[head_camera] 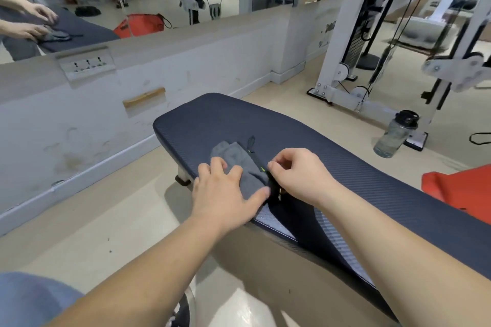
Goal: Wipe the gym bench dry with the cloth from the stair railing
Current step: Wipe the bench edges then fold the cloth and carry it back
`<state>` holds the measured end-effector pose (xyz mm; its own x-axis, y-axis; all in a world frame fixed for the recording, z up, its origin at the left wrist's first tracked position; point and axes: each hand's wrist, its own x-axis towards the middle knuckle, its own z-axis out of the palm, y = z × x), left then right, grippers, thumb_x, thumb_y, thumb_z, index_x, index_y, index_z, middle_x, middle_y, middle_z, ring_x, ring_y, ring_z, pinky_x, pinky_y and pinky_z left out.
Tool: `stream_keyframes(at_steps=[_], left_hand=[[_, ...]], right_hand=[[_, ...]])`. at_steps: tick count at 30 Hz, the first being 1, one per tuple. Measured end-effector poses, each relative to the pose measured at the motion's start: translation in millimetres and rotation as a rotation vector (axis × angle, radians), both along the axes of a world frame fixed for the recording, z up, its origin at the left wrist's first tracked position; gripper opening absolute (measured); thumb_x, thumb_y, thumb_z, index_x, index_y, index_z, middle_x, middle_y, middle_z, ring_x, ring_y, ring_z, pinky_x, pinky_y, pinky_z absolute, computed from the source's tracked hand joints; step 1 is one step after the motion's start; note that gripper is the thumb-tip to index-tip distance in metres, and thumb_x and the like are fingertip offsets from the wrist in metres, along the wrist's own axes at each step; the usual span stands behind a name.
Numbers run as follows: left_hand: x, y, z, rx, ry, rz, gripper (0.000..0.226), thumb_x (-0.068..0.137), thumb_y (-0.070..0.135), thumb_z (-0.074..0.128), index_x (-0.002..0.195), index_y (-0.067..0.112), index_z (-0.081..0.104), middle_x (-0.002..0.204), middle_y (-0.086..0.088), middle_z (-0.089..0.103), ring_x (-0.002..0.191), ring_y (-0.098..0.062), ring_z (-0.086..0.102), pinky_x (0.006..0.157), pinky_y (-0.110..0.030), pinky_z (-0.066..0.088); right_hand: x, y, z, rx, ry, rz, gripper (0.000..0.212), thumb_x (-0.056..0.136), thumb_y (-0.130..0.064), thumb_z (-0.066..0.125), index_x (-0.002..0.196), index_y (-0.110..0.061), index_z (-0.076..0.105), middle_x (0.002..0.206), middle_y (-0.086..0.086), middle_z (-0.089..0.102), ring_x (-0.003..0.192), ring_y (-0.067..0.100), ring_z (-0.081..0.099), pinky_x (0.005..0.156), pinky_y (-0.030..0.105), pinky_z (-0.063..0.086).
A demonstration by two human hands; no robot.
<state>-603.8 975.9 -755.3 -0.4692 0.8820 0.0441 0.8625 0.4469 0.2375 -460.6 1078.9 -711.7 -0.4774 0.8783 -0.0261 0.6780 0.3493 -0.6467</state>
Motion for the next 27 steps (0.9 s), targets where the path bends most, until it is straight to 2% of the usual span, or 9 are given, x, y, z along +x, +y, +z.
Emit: stream_keyframes(at_steps=[4, 7, 9, 12, 15, 17, 21, 23, 27], left_hand=[[35.0, -22.1, -9.7, 0.09, 0.093, -0.057, 0.047, 0.091, 0.068, 0.041, 0.112, 0.03, 0.058, 0.123, -0.002, 0.043, 0.11, -0.028, 0.039, 0.091, -0.037, 0.046], [63.0, -42.9, -22.9, 0.268, -0.002, -0.059, 0.038, 0.087, 0.063, 0.046, 0.099, 0.029, 0.058, 0.11, -0.001, 0.042, 0.099, -0.026, 0.042, 0.078, -0.038, 0.052], [91.1, -58.8, -38.9, 0.377, -0.17, -0.004, 0.034, 0.08, 0.059, 0.054, 0.095, 0.029, 0.055, 0.103, 0.002, 0.037, 0.093, -0.026, 0.044, 0.073, -0.038, 0.051], [137.2, -67.5, -63.5, 0.425, -0.704, 0.19, 0.036, 0.076, 0.041, 0.074, 0.102, 0.029, 0.051, 0.105, 0.004, 0.039, 0.101, -0.034, 0.057, 0.082, -0.041, 0.05], [161.2, -59.2, -67.5, 0.523, -1.037, 0.381, 0.054, 0.086, 0.027, 0.074, 0.134, 0.02, 0.049, 0.138, -0.004, 0.042, 0.137, -0.028, 0.043, 0.106, -0.037, 0.04], [162.8, -53.8, -56.3, 0.583, -1.166, 0.455, 0.053, 0.094, 0.025, 0.067, 0.142, 0.022, 0.043, 0.144, 0.001, 0.037, 0.14, -0.015, 0.034, 0.109, -0.025, 0.026], [129.4, -48.3, -49.5, 0.677, -1.129, 0.551, 0.015, 0.098, 0.03, 0.062, 0.098, 0.036, 0.048, 0.114, 0.01, 0.053, 0.108, -0.009, 0.055, 0.102, -0.035, 0.042], [92.1, -37.8, -51.7, 0.708, -1.074, 0.677, 0.014, 0.097, 0.034, 0.06, 0.104, 0.023, 0.053, 0.112, -0.003, 0.062, 0.108, -0.026, 0.061, 0.098, -0.044, 0.048], [-9.5, -14.3, -40.0, 0.729, -0.98, 0.76, 0.027, 0.096, 0.037, 0.059, 0.114, 0.018, 0.055, 0.119, -0.009, 0.065, 0.108, -0.032, 0.064, 0.097, -0.04, 0.051]], right_hand=[[13.2, -4.6, 0.8, -0.017, -0.02, -0.011, 0.022, 0.094, -0.039, 0.061, 0.085, -0.022, 0.072, 0.083, -0.007, 0.074, 0.081, 0.013, 0.069, 0.075, 0.03, 0.055], [22.3, -6.6, -0.5, -0.028, -0.053, -0.015, 0.022, 0.093, -0.041, 0.061, 0.085, -0.023, 0.071, 0.086, -0.009, 0.074, 0.084, 0.012, 0.068, 0.078, 0.03, 0.056], [25.9, -8.9, -0.1, -0.038, -0.067, -0.007, 0.021, 0.093, -0.04, 0.061, 0.086, -0.023, 0.072, 0.086, -0.009, 0.074, 0.085, 0.011, 0.068, 0.076, 0.029, 0.055], [27.7, -13.2, 1.0, -0.038, -0.081, 0.021, 0.022, 0.094, -0.04, 0.061, 0.088, -0.022, 0.073, 0.086, -0.009, 0.074, 0.084, 0.011, 0.068, 0.072, 0.026, 0.05], [25.9, -17.5, 2.3, -0.035, -0.084, 0.045, 0.023, 0.096, -0.039, 0.062, 0.09, -0.021, 0.074, 0.086, -0.009, 0.073, 0.083, 0.01, 0.067, 0.068, 0.023, 0.047], [24.2, -18.4, 2.6, -0.036, -0.078, 0.064, 0.022, 0.096, -0.038, 0.062, 0.09, -0.021, 0.074, 0.086, -0.01, 0.072, 0.081, 0.006, 0.065, 0.065, 0.018, 0.045], [19.7, -17.4, 1.0, -0.022, -0.091, 0.104, 0.02, 0.096, -0.038, 0.062, 0.09, -0.023, 0.074, 0.086, -0.011, 0.072, 0.083, 0.008, 0.065, 0.067, 0.022, 0.046], [15.5, -15.4, -0.2, -0.027, -0.097, 0.118, 0.021, 0.097, -0.039, 0.06, 0.091, -0.024, 0.073, 0.087, -0.011, 0.072, 0.085, 0.009, 0.066, 0.072, 0.027, 0.049], [6.5, -11.2, -6.0, 0.002, -0.15, 0.173, 0.02, 0.096, -0.042, 0.058, 0.091, -0.027, 0.071, 0.086, -0.013, 0.071, 0.086, 0.01, 0.066, 0.08, 0.034, 0.056]])
